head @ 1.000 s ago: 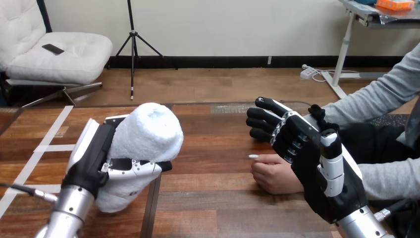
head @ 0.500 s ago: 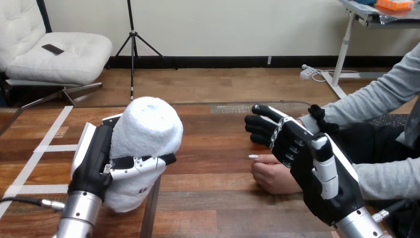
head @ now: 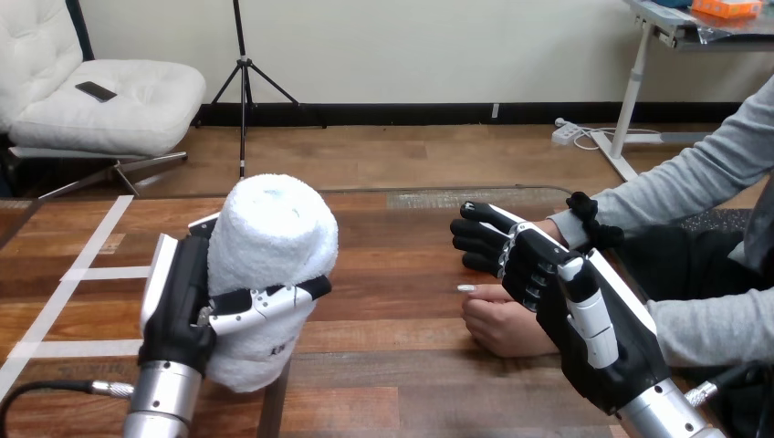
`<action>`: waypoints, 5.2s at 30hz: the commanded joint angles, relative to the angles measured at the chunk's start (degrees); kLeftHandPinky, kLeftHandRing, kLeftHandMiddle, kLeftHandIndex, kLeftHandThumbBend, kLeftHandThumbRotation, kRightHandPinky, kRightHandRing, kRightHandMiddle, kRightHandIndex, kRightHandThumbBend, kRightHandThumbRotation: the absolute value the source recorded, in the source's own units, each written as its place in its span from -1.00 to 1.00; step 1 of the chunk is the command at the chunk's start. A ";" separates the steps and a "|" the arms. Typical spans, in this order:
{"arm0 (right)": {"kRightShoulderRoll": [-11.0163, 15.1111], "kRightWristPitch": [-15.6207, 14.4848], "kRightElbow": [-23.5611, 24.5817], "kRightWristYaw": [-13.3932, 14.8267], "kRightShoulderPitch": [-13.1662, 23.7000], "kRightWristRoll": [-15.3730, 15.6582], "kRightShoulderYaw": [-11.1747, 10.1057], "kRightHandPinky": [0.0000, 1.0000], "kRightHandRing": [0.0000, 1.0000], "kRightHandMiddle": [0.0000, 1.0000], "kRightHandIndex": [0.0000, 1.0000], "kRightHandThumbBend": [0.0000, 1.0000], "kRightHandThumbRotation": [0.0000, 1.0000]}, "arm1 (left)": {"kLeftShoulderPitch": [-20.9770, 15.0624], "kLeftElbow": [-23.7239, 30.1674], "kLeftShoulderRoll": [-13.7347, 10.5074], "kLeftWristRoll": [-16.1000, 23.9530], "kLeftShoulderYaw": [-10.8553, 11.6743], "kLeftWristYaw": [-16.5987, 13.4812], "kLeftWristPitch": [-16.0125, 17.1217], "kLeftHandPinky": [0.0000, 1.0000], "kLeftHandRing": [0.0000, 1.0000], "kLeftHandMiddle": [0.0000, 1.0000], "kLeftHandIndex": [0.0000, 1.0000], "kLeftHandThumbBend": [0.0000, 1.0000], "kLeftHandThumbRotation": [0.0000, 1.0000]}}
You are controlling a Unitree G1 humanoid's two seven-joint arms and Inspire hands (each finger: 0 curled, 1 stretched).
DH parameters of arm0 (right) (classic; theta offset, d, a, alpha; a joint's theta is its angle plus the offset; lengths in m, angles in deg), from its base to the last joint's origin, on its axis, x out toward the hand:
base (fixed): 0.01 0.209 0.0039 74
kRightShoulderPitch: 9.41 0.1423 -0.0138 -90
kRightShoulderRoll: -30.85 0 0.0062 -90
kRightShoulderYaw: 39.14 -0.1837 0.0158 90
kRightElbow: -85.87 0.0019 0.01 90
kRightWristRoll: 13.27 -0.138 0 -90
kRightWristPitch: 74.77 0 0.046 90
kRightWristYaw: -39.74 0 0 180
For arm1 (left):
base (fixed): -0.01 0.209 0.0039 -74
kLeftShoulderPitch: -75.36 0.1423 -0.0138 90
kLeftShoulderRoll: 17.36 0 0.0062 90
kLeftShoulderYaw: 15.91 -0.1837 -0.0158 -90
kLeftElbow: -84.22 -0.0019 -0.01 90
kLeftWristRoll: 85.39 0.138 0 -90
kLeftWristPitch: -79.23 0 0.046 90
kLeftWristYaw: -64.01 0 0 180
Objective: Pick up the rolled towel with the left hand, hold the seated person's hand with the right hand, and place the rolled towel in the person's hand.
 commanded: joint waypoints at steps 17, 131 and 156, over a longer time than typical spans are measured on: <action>2.35 5.32 -4.79 2.53 7.52 6.05 -0.94 0.61 0.72 0.73 0.71 0.77 1.00 | -1.06 1.05 3.44 -1.32 1.82 -0.46 3.86 -0.48 -0.37 -0.25 -0.19 0.17 -1.00; 21.21 14.25 -43.83 17.00 32.44 33.68 6.41 0.50 0.72 0.77 0.76 0.64 0.61 | 1.46 6.65 3.80 -5.80 2.86 6.29 2.12 -0.51 -0.40 -0.28 -0.23 0.20 -1.00; 22.97 13.96 -48.50 19.05 35.33 37.30 9.26 0.51 0.73 0.77 0.76 0.64 0.51 | 1.75 6.50 3.54 -6.98 3.30 7.50 2.00 -0.50 -0.40 -0.28 -0.22 0.16 -1.00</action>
